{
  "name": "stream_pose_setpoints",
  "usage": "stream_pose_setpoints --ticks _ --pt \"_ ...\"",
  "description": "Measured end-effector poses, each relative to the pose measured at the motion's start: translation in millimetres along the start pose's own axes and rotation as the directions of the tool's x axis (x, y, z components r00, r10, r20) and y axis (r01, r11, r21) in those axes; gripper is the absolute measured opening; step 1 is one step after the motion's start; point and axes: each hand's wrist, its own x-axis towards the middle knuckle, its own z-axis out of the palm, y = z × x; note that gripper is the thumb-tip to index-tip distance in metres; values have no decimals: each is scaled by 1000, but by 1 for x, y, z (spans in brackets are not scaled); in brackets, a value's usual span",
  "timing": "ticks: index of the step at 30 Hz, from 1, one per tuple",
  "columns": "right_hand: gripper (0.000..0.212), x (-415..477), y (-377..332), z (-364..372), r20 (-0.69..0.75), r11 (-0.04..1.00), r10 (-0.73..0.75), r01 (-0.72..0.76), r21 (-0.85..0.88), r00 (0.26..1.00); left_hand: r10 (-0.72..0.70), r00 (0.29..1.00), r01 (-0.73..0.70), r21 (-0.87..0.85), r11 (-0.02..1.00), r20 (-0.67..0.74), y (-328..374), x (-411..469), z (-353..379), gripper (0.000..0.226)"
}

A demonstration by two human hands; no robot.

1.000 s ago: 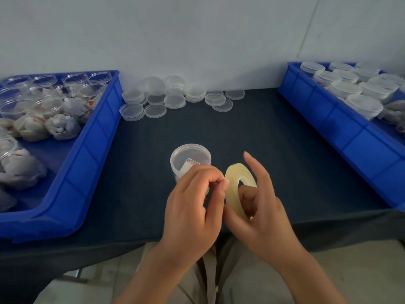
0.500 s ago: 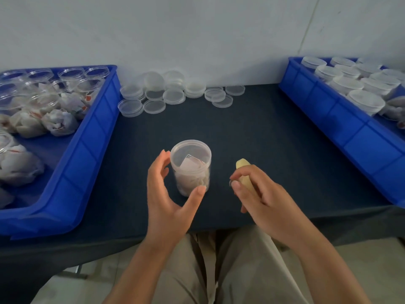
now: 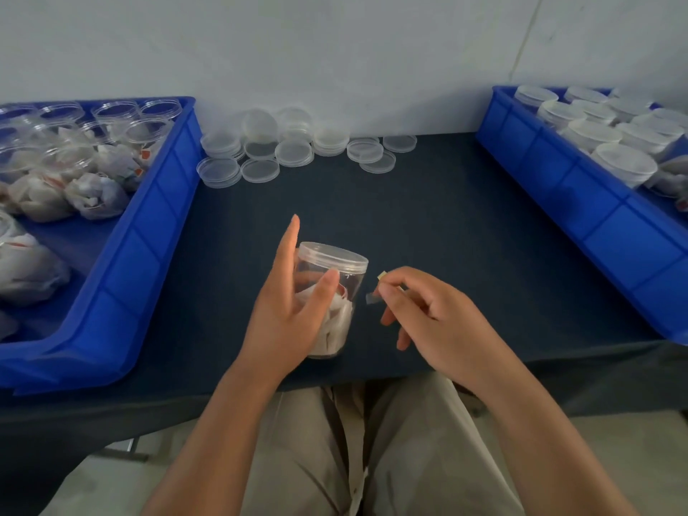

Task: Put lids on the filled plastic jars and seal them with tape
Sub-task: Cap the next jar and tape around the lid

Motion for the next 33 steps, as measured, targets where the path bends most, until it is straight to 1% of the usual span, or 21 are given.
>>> stream_pose_setpoints --ticks 3,5,7,11,12,15,19,25,33 --pt "16 8 -5 6 -59 1000 5 -5 0 998 22 999 -23 48 999 34 3 0 1 58" --pt "16 12 -8 10 -95 1000 3 -2 14 995 30 999 -33 81 996 39 2 1 2 53" --pt "15 15 -10 14 -131 999 19 -13 50 991 28 999 -30 83 996 25 2 1 4 56" --pt "17 19 -11 23 -162 989 72 -50 140 984 71 997 -68 156 985 -15 3 0 7 84" --pt "17 20 -11 26 -172 987 81 -55 152 982 78 997 -72 172 983 -30 4 0 9 87" --pt "17 22 -12 33 -216 981 102 -63 183 971 78 994 -62 198 978 -74 4 1 11 85" --pt "15 25 -14 40 -265 969 119 -54 240 957 85 991 -63 204 977 -103 4 3 11 77" --pt "16 26 -16 46 -295 975 107 -43 216 949 86 982 -45 233 971 -170 1 4 13 68" --pt "15 24 -18 48 -316 983 119 -68 169 941 143 965 -68 313 947 -221 2 3 13 62"
